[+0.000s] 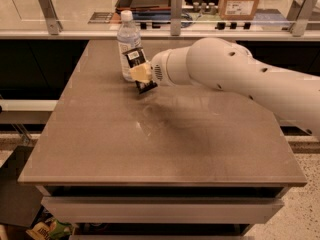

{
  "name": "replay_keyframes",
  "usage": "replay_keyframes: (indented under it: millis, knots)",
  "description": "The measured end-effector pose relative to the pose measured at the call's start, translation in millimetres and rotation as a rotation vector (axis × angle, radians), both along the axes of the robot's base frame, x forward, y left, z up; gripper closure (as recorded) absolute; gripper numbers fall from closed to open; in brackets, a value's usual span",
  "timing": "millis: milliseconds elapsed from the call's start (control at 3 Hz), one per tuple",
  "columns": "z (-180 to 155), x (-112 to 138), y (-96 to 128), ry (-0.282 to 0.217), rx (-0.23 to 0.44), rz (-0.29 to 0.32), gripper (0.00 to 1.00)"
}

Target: Move rxbar chocolate near blue plastic bottle

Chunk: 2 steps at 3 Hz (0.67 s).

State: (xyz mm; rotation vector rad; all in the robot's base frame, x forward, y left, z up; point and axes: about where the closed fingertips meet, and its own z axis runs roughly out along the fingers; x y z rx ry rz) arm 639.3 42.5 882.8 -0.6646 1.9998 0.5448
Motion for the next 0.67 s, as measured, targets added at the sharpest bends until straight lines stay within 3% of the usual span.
replay_keyframes:
  millis: [333, 667]
  knots:
    - [1.8, -1.0, 1.3, -0.003, -0.001, 0.002, 0.84]
    - [3.4, -1.8, 2.6, -0.005, -0.002, 0.004, 0.61]
